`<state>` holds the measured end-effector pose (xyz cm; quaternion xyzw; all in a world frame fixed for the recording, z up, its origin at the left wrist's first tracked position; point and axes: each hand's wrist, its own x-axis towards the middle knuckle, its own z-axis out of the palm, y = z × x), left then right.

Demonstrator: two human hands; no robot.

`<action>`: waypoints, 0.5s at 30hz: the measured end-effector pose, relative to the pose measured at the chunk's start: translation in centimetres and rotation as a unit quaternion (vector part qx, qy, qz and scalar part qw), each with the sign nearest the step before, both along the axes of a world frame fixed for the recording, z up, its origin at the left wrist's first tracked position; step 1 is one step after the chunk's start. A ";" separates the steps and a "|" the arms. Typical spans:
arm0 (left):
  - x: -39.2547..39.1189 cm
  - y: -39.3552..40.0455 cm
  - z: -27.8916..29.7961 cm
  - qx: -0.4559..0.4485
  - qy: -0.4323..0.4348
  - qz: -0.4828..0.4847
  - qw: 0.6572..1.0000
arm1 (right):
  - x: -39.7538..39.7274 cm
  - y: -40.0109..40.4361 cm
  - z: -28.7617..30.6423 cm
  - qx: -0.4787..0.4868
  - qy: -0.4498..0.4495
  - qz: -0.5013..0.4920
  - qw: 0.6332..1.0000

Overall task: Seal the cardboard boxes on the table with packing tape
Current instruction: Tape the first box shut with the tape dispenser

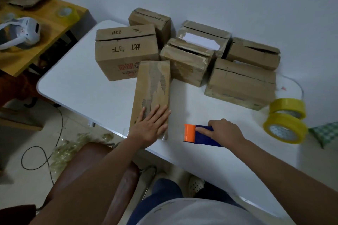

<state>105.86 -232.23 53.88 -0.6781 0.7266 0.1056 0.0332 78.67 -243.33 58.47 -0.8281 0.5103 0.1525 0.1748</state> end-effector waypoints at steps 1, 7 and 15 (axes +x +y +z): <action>0.0 0.0 0.0 -0.001 0.002 0.000 1.000 | 0.1 -0.1 0.1 0.004 0.004 -0.002 1.000; -0.6 0.2 0.1 -0.012 0.013 0.034 0.999 | 0.0 -1.4 1.2 0.158 -0.028 -0.032 0.986; -2.7 0.8 0.0 -0.025 0.031 0.150 0.988 | 1.3 -0.9 1.9 0.042 -0.017 0.016 0.999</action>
